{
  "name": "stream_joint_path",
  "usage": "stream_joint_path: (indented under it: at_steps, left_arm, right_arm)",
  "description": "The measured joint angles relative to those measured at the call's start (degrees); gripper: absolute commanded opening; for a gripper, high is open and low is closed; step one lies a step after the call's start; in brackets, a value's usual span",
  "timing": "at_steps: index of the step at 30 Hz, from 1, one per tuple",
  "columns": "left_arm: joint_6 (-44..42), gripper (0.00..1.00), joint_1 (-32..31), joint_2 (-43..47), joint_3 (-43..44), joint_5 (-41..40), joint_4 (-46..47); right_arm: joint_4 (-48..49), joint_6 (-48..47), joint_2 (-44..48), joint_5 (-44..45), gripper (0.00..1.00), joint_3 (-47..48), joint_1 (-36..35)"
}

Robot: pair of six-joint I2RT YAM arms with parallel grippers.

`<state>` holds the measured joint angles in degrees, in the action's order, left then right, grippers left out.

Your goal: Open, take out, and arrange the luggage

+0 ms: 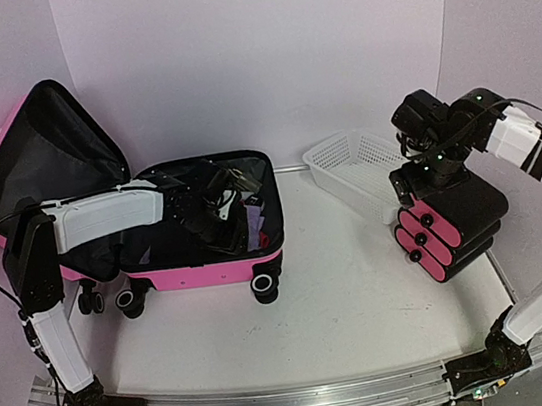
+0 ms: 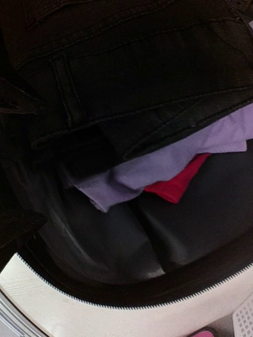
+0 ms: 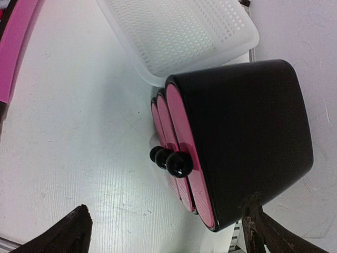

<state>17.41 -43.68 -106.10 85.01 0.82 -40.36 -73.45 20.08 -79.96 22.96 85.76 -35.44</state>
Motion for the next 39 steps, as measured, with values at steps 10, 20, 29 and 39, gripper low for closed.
stream_joint_path:
  at_steps: [10,20,29,39]
  left_arm:
    - [1.01,0.5,0.35,4.55,-7.76,-3.78,3.58]
    - [0.9,0.49,2.6,10.64,-13.79,-6.23,3.34]
    - [0.35,0.51,2.69,13.11,-13.77,-4.66,0.76]
    - [0.39,0.52,2.49,17.49,-13.79,-1.9,-3.21]
  right_arm:
    - [2.19,-9.31,-21.55,2.05,0.98,15.23,1.79]
    - [5.01,-19.76,-49.79,-6.19,0.84,44.5,5.27]
    - [4.76,-24.9,-62.71,-6.25,0.45,50.36,11.58]
    - [8.24,-17.62,-64.17,-11.39,0.05,52.02,9.86]
